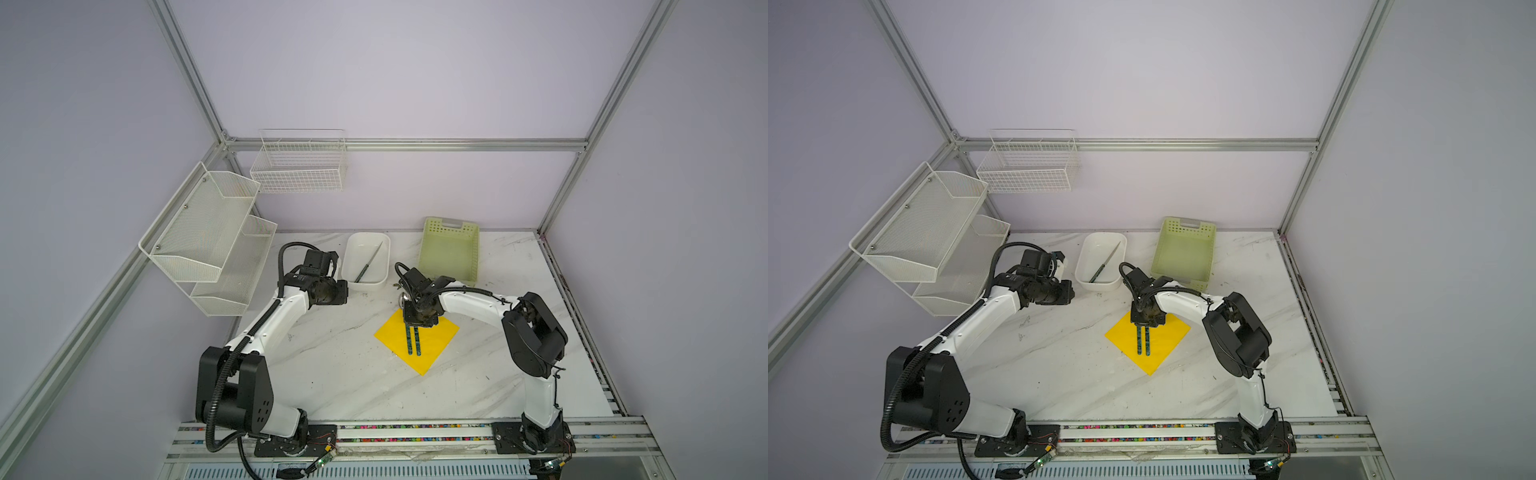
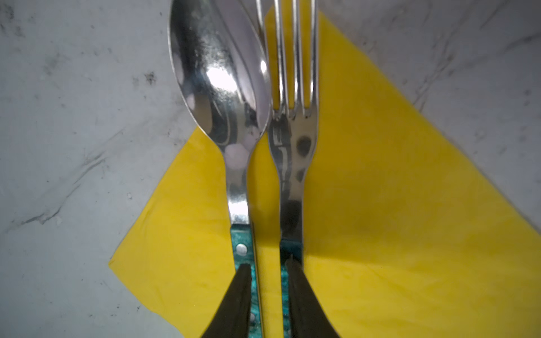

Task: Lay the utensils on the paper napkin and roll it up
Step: 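Close the right gripper on both utensil handles while the left gripper waits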

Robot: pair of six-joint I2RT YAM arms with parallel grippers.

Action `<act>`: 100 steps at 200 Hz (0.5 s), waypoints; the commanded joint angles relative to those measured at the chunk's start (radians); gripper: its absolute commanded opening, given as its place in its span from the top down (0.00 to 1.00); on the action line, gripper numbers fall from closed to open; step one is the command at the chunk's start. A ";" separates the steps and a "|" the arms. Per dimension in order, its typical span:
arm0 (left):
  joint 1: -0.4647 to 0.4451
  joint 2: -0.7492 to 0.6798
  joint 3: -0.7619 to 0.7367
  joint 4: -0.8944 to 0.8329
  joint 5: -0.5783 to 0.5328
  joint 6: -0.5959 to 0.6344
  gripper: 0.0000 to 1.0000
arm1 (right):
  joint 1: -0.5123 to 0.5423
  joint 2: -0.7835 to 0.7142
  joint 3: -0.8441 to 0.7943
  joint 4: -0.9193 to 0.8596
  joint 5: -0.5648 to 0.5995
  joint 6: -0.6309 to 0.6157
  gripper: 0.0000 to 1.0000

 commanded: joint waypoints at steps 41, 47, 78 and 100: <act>0.008 -0.017 0.027 0.027 0.024 0.009 0.81 | 0.006 0.014 0.038 -0.063 0.064 0.027 0.74; 0.008 -0.015 0.026 0.027 0.025 0.008 0.81 | 0.006 0.014 0.039 -0.066 0.066 0.027 0.74; 0.013 -0.012 0.028 0.027 0.030 0.008 0.81 | 0.006 -0.004 0.038 -0.067 0.077 0.031 0.74; 0.016 -0.013 0.026 0.029 0.032 0.008 0.81 | 0.006 0.001 0.036 -0.071 0.081 0.033 0.74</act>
